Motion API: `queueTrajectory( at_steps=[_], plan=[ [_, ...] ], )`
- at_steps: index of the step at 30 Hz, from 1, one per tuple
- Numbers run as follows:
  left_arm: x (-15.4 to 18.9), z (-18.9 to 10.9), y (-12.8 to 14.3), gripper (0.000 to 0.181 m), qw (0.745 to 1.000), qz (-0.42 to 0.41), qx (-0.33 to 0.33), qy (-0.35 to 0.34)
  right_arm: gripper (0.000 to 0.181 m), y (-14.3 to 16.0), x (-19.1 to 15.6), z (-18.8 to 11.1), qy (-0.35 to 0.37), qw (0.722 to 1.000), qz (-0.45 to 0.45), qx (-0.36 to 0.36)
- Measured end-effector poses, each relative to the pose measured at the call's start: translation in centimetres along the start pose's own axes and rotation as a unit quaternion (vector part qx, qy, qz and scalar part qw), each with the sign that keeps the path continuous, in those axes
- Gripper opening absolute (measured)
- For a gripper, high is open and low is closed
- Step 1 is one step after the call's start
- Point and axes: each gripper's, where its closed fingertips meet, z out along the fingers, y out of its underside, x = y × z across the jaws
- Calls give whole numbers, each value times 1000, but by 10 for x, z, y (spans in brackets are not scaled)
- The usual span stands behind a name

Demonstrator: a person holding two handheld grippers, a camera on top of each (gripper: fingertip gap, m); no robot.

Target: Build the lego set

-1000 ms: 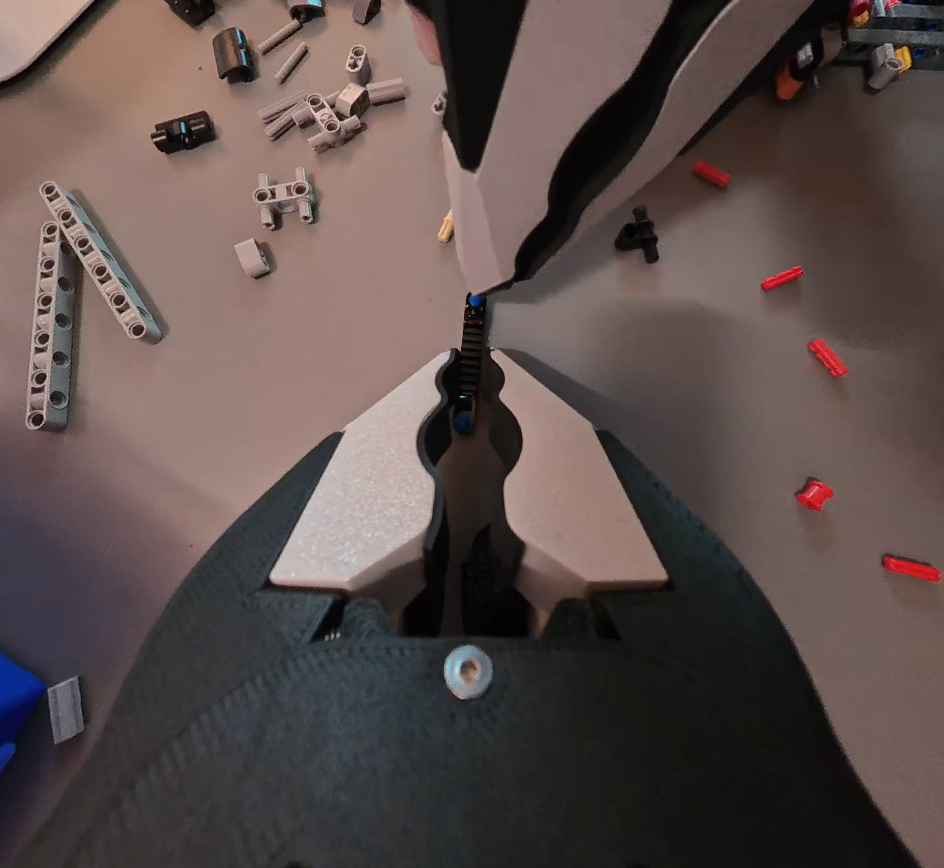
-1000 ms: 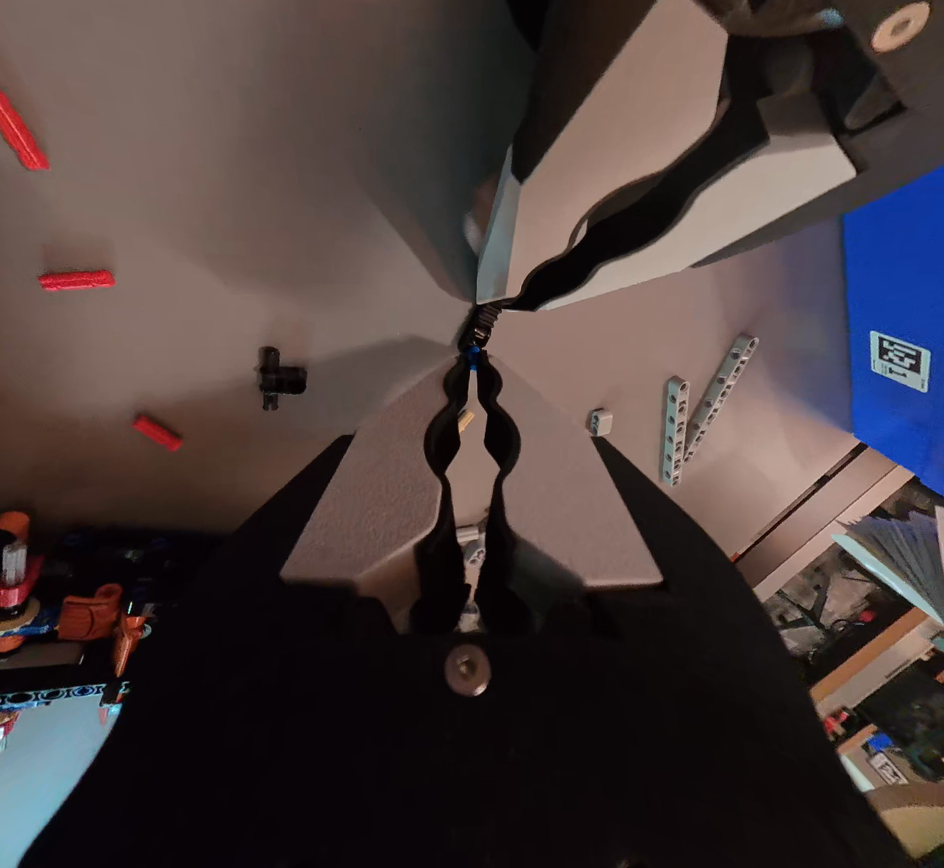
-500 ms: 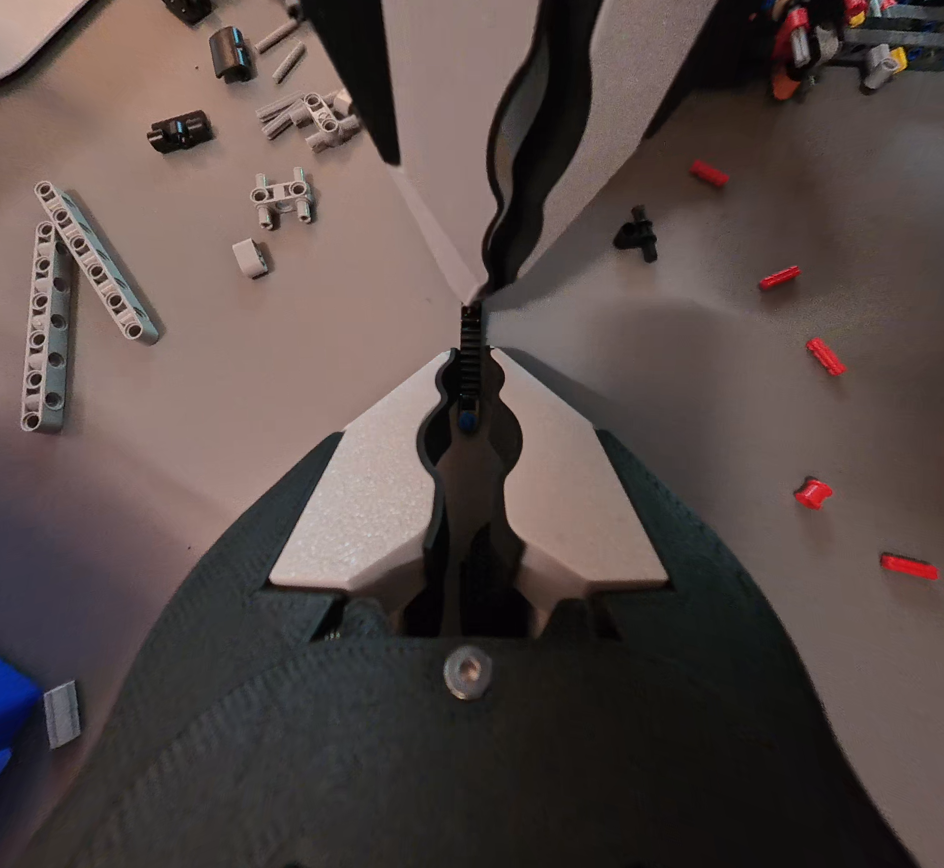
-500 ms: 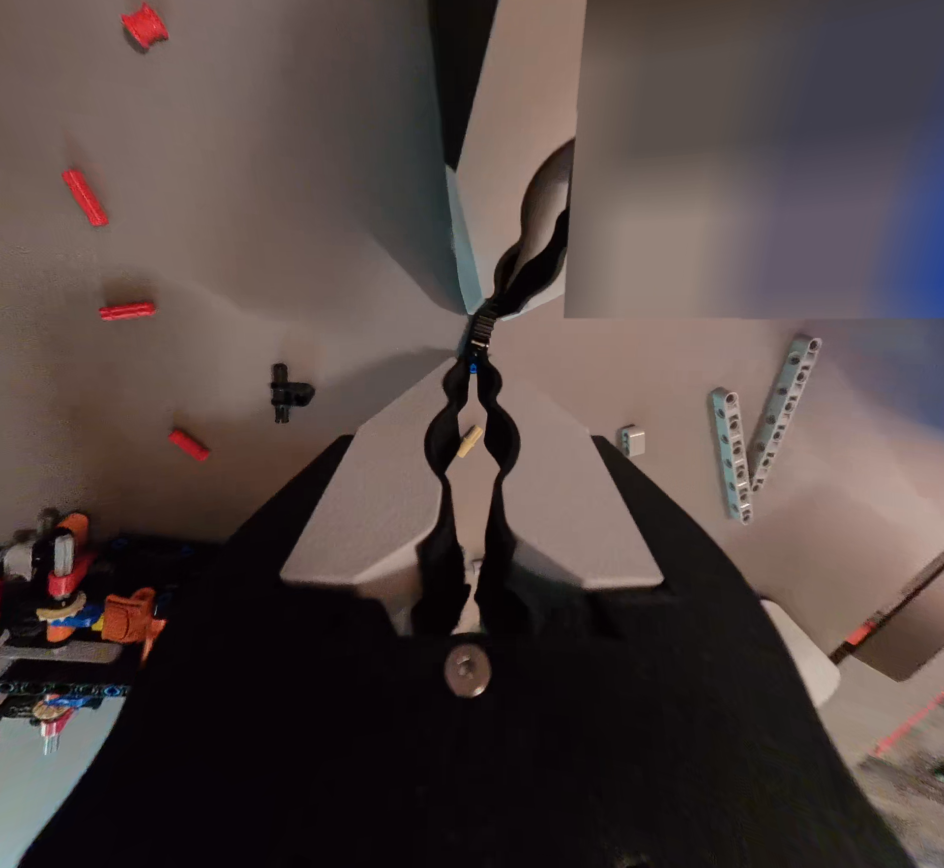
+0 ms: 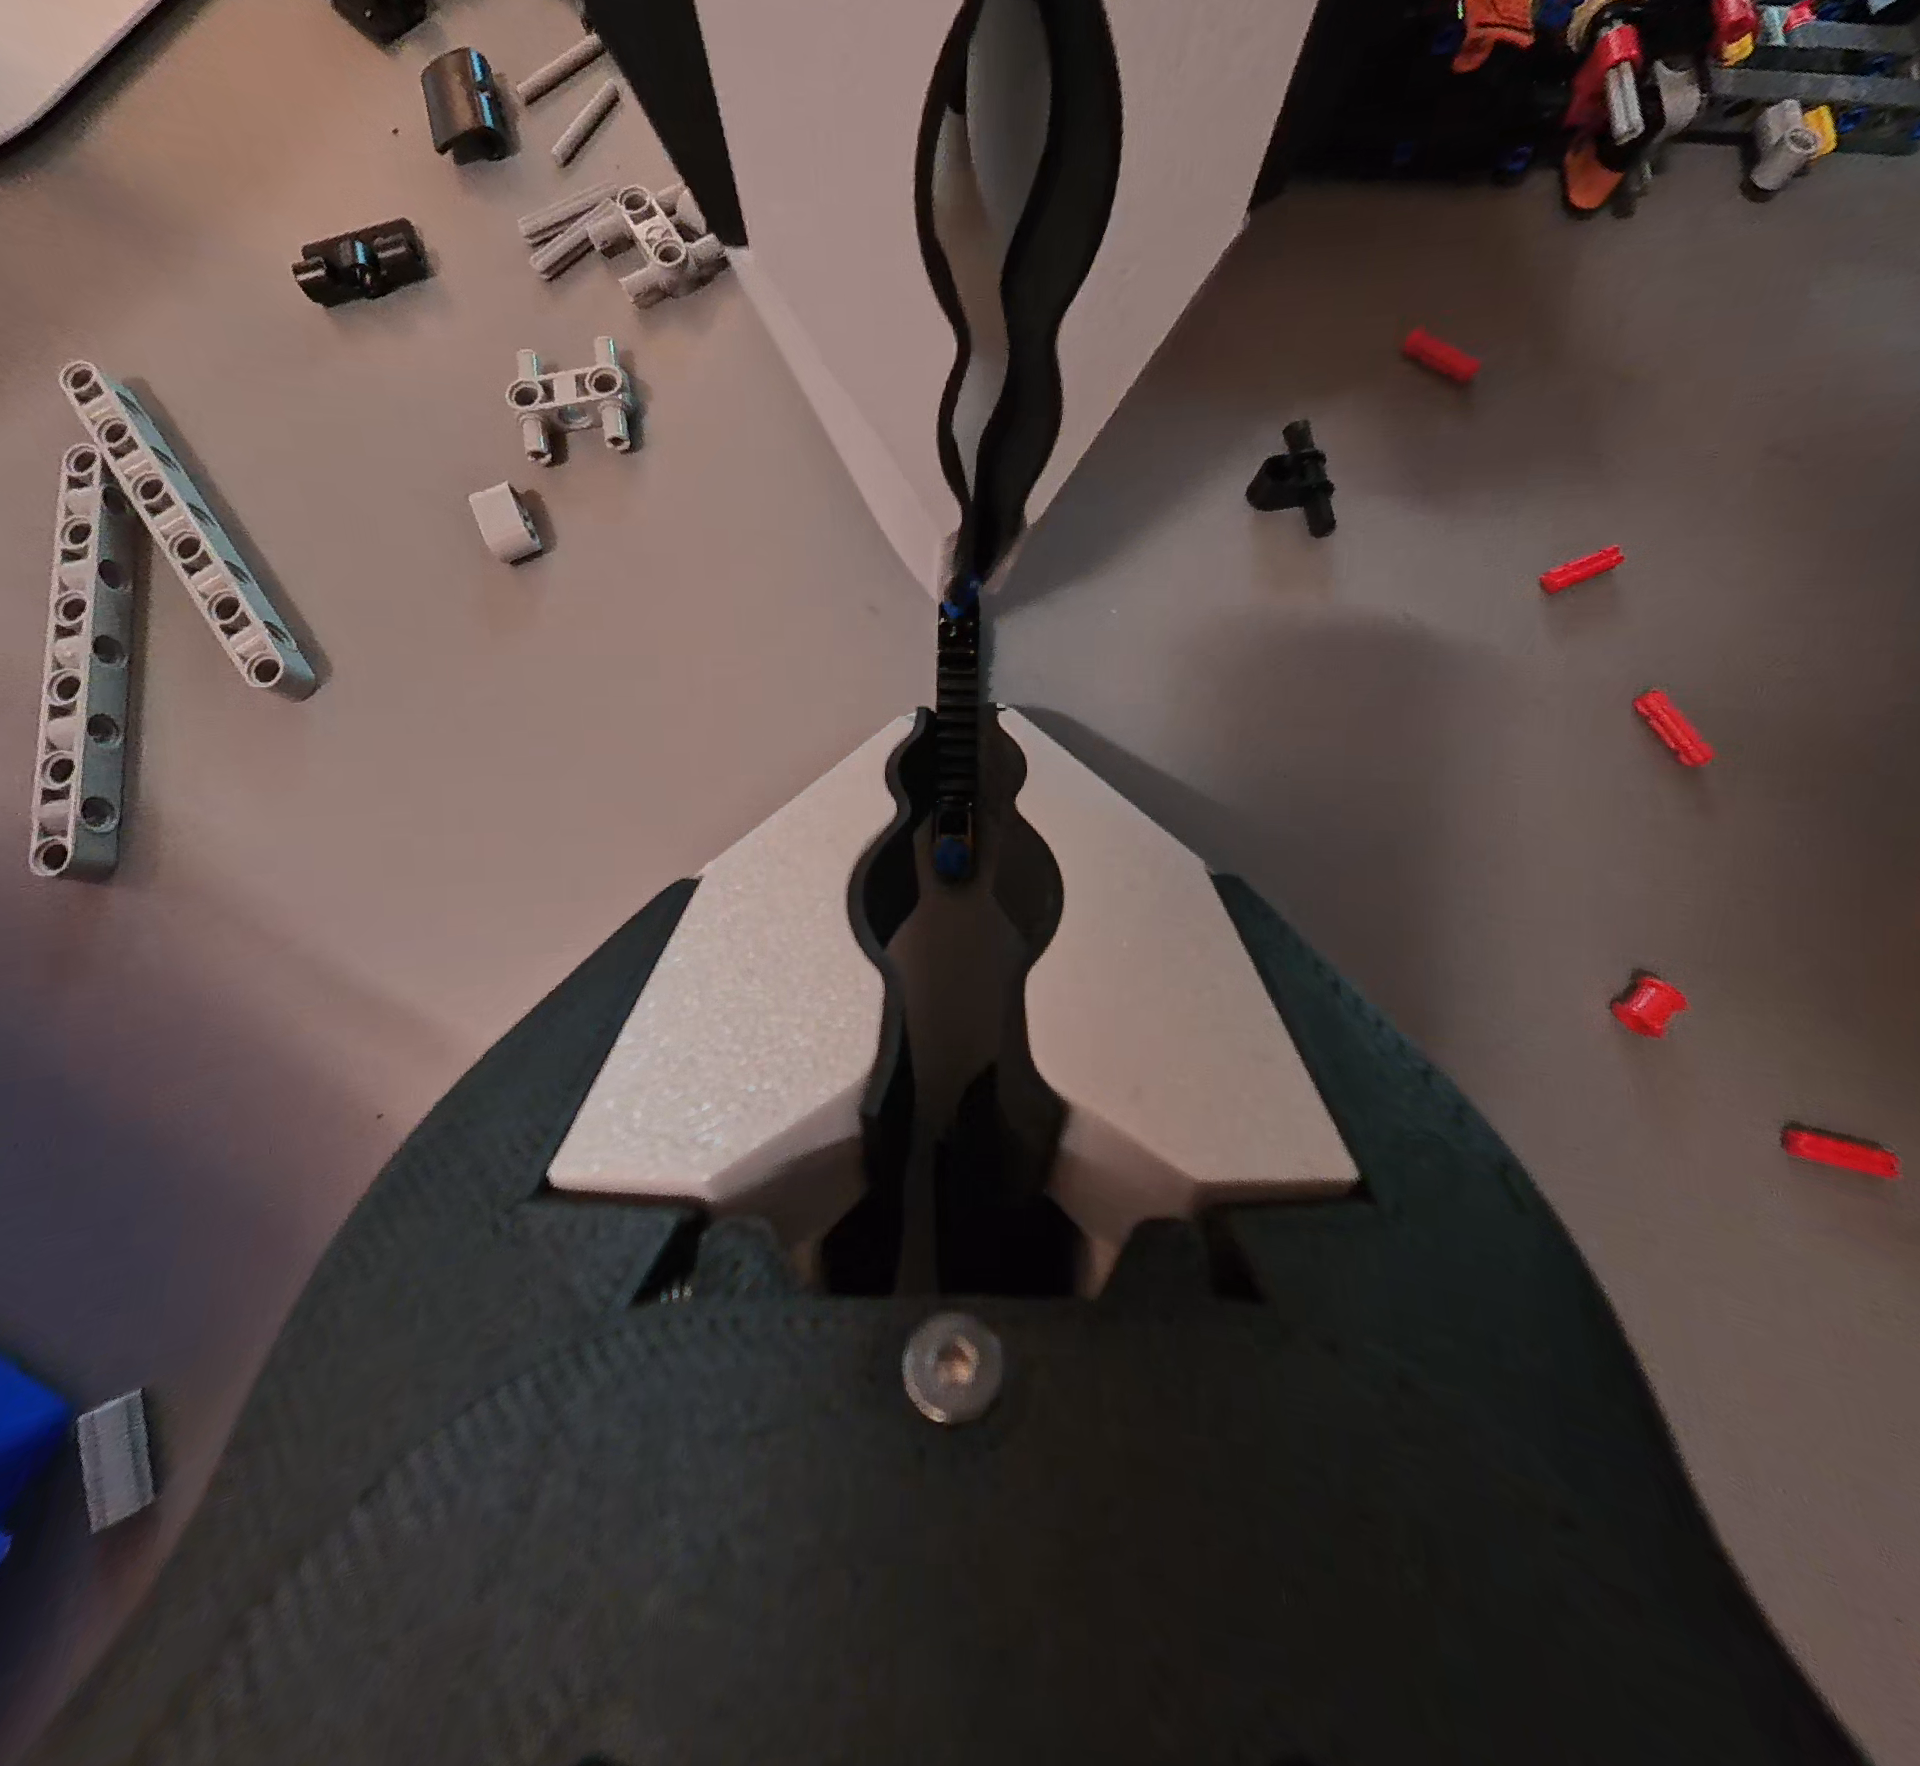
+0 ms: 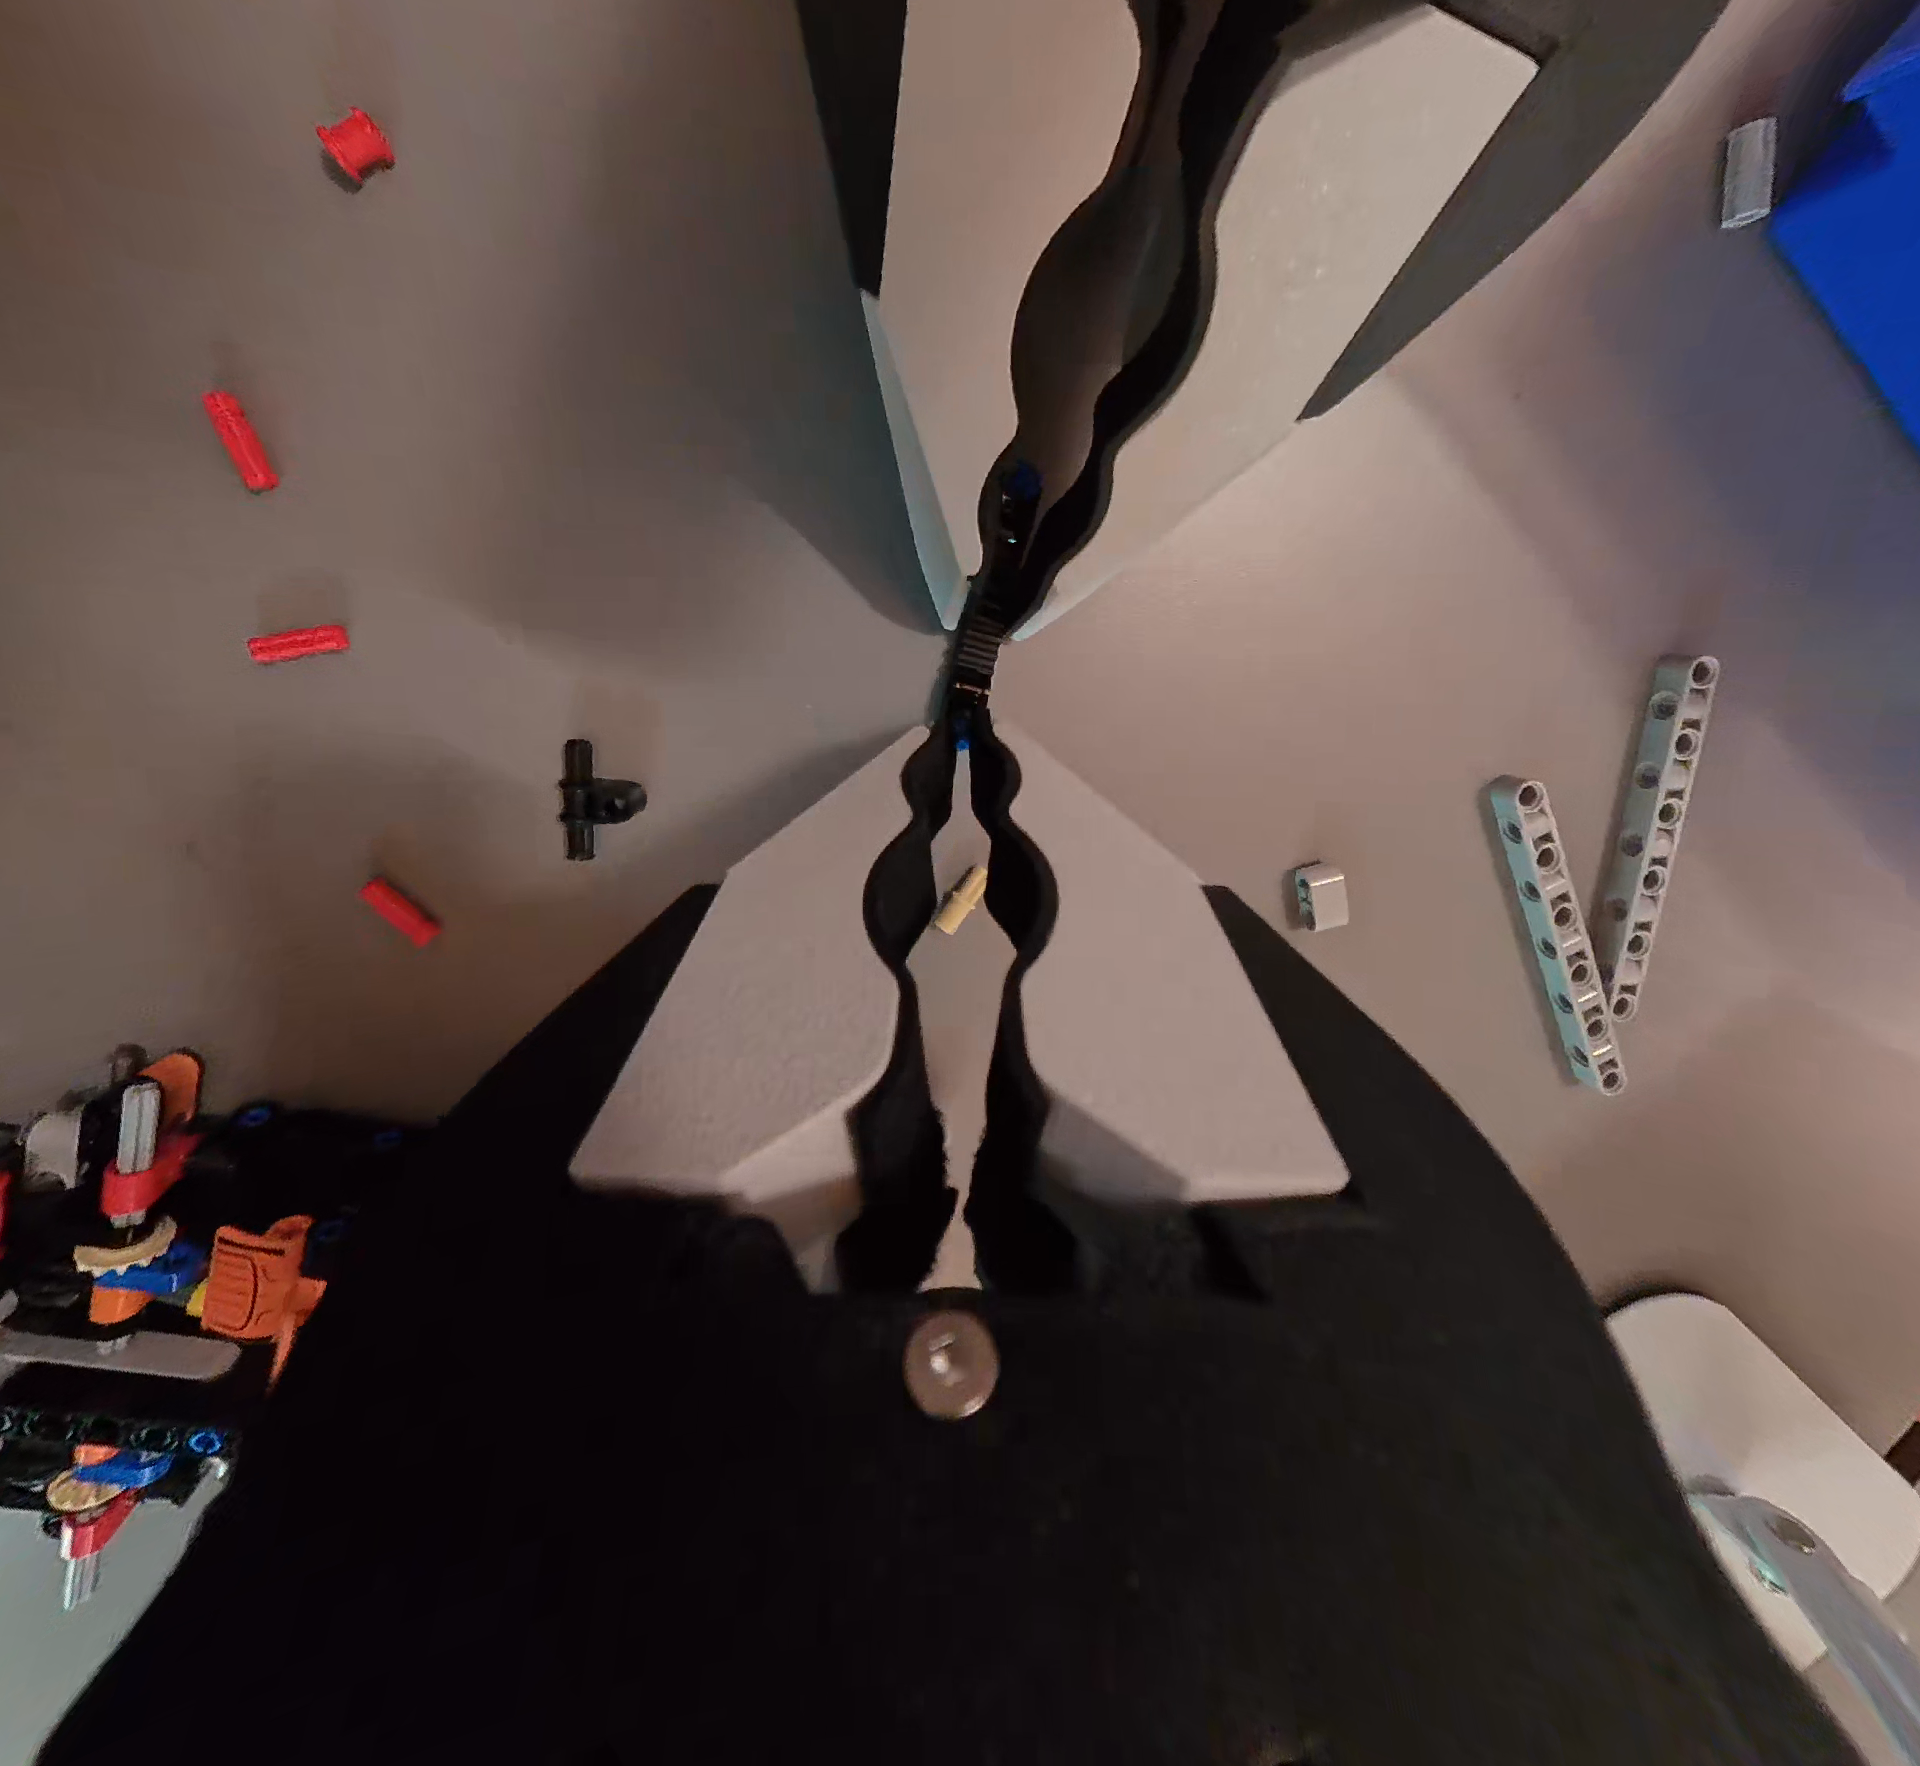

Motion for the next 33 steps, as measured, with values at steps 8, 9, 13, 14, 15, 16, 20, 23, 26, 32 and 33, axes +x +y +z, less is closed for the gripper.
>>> queueTrajectory(
  at_steps=[8,9,13,14,15,16,20,23,26,32,33],
  plan=[
    [0,0,0,9,1000,-2,0,2,1,3,-1,-1,-12,1000,12,22],
    [0,0,0,9,1000,-2,0,3,1,4,-1,-1,-12,1000,13,22],
    [0,0,0,9,1000,-4,0,5,0,5,-1,-1,-7,1000,8,13],
    [0,0,0,9,1000,-4,0,5,0,5,0,0,-9,1000,9,11],
    [0,0,0,9,1000,-5,0,5,0,5,0,0,-10,1000,7,7],
    [0,0,0,9,1000,-5,0,5,0,5,0,0,-9,1000,1,-2],
    [0,0,0,9,1000,-6,0,7,0,4,0,0,-12,999,-15,-39],
    [0,0,0,9,1000,-5,0,6,0,5,0,0,-18,998,-28,-60],
    [0,0,0,9,1000,-5,0,6,0,6,0,0,-25,996,-40,-78],
    [0,0,0,9,1000,-7,0,8,1,6,0,0,-26,994,-51,-89],
    [0,0,0,8,1000,-8,0,8,0,6,0,0,-26,994,-55,-90]
  ],
)
